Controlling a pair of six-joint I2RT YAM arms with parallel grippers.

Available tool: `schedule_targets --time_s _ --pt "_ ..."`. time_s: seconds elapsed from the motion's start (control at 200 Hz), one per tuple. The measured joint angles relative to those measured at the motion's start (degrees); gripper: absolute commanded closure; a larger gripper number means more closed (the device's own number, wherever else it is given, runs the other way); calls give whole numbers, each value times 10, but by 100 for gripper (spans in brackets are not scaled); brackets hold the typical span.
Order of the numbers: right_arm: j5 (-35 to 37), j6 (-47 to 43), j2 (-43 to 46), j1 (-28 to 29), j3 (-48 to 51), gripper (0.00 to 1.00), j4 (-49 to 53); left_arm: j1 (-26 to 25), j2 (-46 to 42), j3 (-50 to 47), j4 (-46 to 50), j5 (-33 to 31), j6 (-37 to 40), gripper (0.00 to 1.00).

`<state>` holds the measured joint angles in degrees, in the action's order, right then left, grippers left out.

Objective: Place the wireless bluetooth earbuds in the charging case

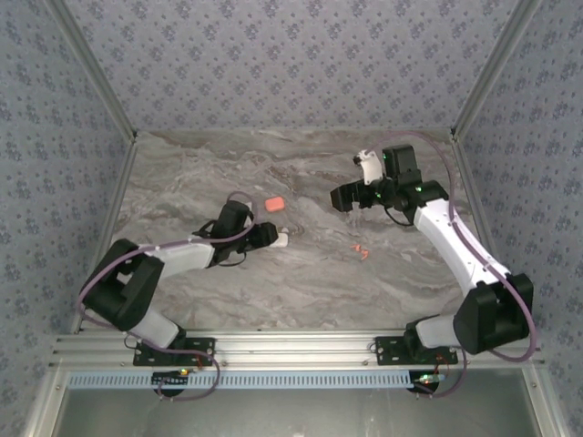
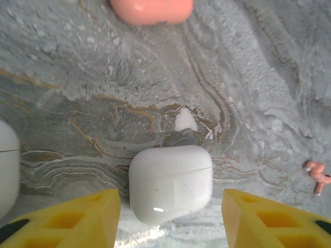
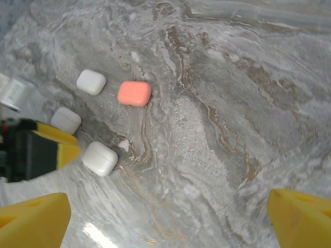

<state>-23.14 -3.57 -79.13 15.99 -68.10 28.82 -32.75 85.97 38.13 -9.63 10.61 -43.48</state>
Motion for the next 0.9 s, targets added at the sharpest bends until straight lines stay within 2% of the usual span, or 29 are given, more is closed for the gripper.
schedule_targets --time_s 0.18,0.47,0.605,0.775,0.899 --pt "-26 -167 -99 14 -83 0 42 31 -110 7 54 -20 19 29" --pt "-6 -402 -298 96 -245 0 106 163 -250 8 116 -25 32 21" --pt "8 -461 -381 122 -319 0 118 189 -280 8 144 -25 38 21" --pt "28 -492 -476 146 -407 0 127 204 -309 8 174 -25 40 20" --pt "40 -501 -530 157 -453 0 134 205 -320 4 184 -23 43 10"
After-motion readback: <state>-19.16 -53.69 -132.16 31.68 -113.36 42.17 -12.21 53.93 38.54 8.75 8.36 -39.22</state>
